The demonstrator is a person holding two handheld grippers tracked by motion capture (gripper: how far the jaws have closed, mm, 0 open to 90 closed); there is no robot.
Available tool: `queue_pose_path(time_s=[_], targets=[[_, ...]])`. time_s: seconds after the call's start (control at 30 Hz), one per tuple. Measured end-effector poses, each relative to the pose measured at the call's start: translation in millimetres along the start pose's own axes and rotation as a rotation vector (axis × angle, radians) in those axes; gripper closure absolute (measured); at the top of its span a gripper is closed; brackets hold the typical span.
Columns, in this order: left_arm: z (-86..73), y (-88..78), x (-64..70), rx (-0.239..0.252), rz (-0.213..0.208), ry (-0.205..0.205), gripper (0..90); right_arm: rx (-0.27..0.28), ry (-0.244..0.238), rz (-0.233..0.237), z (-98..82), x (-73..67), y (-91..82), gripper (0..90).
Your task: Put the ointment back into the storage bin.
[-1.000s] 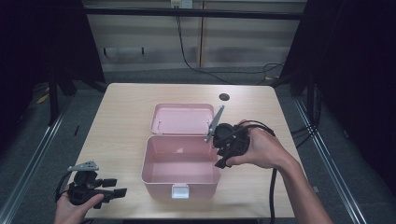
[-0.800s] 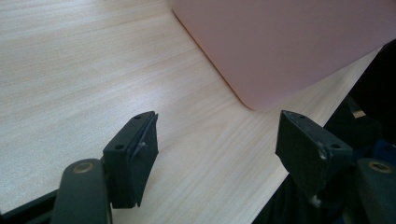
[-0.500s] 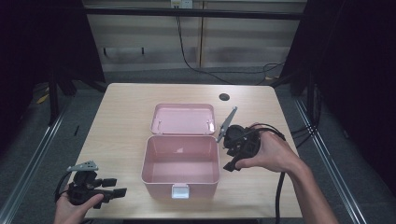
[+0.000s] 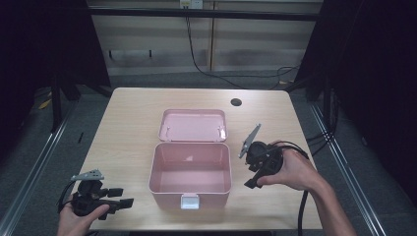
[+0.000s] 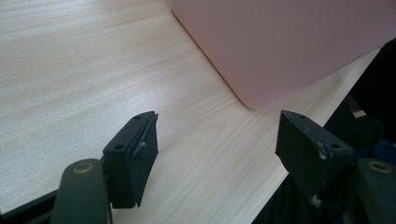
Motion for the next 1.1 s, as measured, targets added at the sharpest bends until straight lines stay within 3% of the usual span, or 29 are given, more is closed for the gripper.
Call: queue_pose_path(time_s=[0.13,0.27,0.83,1.1], targets=[[0.2,-0.1,-0.1,0.001,-0.002,-0.003,29.3,-0.004,-0.006,0.01,-6.8,-0.5,12.8,43.6],[0.1,-0.1,-0.1,0.001,-0.001,-0.002,29.3,-0.012,0.019,0.006,-18.3,-0.6,23.7,43.5],[-0.1,0.1,-0.6,-0.001,0.003,-0.001,29.3,0.006,0.048,-0.011,-47.4,3.9,46.2,42.6],[0.0,0.4,-1.0,-0.001,0.007,0.001,29.3,0.088,0.085,0.005,-60.0,10.1,62.3,42.3]])
Point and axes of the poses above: each handheld gripper's, and its own axes: y roughly forward along the jaws, z roughly out of its top, x roughly to its right, the point moved 5 cm from there along y, roughly forward along the jaws, and after that the axes turned 10 degrees about z, right-handed, at the moved point
